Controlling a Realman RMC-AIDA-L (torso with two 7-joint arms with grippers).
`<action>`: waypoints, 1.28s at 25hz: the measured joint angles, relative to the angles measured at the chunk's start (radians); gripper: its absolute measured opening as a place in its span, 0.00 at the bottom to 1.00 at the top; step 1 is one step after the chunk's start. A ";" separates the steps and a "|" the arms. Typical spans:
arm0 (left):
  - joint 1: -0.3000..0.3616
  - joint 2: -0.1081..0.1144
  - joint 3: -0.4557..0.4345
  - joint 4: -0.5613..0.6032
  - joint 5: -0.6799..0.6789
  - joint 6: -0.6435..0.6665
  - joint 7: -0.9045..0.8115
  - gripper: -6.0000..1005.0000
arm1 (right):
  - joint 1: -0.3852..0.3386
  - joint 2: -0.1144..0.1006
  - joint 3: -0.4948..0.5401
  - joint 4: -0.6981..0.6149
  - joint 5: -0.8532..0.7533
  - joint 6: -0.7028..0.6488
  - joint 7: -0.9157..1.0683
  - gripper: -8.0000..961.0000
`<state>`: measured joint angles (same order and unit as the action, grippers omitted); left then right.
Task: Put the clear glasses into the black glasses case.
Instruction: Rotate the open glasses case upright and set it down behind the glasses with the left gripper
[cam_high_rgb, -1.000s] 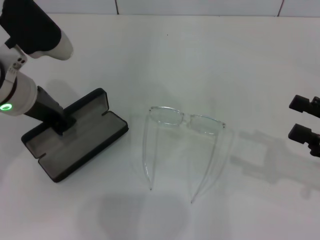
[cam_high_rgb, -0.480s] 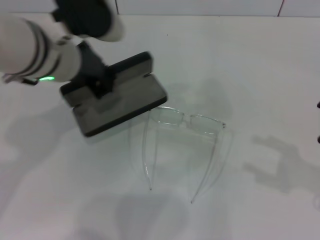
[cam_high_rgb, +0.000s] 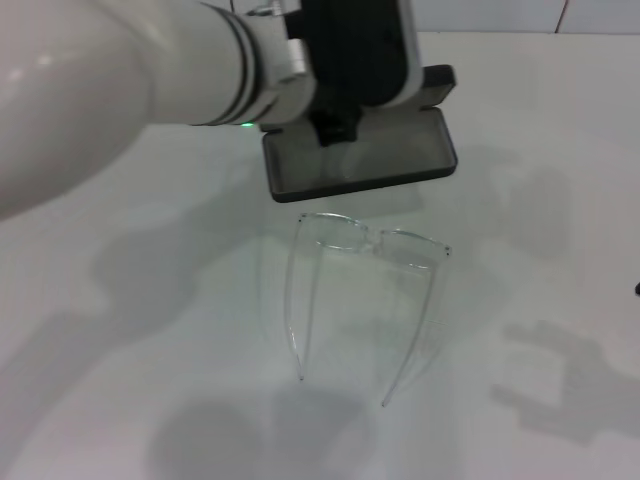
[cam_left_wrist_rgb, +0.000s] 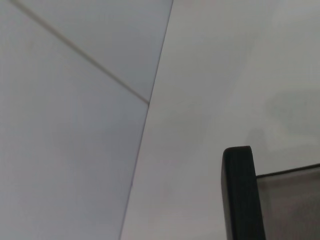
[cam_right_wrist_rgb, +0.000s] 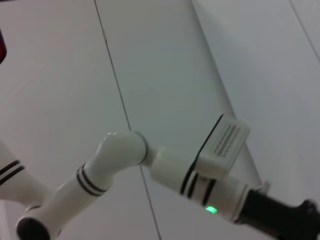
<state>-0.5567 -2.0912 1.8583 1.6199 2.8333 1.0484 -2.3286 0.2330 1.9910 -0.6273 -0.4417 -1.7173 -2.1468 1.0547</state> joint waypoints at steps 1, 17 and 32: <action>-0.011 0.000 0.010 -0.019 0.000 -0.022 0.005 0.11 | -0.001 0.000 -0.001 0.000 -0.009 0.000 -0.002 0.80; -0.206 -0.012 0.090 -0.470 -0.025 -0.328 -0.004 0.11 | 0.009 0.001 -0.003 0.024 -0.030 0.052 -0.004 0.80; -0.204 -0.013 0.127 -0.564 -0.036 -0.281 -0.006 0.11 | 0.015 0.000 0.005 0.025 -0.030 0.075 0.000 0.80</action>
<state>-0.7603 -2.1039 1.9854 1.0557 2.7973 0.7677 -2.3344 0.2481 1.9910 -0.6223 -0.4171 -1.7472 -2.0718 1.0550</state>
